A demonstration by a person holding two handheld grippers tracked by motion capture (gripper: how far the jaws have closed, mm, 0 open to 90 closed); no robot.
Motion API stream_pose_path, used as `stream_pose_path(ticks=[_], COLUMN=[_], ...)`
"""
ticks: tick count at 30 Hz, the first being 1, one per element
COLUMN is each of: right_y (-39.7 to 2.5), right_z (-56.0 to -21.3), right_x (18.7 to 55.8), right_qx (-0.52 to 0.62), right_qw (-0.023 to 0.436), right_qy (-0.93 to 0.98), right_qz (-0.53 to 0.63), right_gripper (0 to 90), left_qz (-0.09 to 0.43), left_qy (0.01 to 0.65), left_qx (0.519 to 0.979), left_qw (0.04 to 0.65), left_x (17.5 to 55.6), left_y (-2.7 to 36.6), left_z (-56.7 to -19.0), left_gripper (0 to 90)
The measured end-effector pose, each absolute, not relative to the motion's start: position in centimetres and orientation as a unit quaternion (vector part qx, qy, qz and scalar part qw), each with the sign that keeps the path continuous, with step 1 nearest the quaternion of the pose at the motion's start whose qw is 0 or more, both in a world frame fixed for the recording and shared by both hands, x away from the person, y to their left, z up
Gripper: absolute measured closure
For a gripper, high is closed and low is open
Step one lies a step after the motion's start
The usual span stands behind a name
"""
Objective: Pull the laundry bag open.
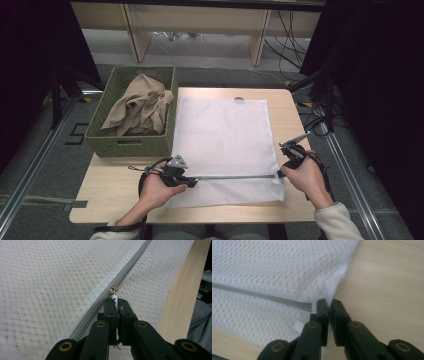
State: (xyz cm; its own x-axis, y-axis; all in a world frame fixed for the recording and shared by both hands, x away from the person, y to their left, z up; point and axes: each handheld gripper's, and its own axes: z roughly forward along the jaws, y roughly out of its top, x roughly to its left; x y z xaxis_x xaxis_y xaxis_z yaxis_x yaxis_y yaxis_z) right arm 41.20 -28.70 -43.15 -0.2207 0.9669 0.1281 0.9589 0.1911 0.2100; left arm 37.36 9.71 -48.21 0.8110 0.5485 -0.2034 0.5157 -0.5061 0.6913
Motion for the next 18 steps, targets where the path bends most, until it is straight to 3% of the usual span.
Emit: stream_pose_path(ticks=[18], right_y=[-28.69], right_z=[-43.28], right_x=[41.24], right_qx=[0.63], right_qw=[0.018], right_qy=[0.767], right_qz=[0.122], right_gripper=[86.5], left_qz=[0.021], left_qy=[0.318], left_qx=[0.861], left_qw=[0.396], left_x=[37.25], left_y=[10.45], left_z=[-48.24], left_gripper=[86.6])
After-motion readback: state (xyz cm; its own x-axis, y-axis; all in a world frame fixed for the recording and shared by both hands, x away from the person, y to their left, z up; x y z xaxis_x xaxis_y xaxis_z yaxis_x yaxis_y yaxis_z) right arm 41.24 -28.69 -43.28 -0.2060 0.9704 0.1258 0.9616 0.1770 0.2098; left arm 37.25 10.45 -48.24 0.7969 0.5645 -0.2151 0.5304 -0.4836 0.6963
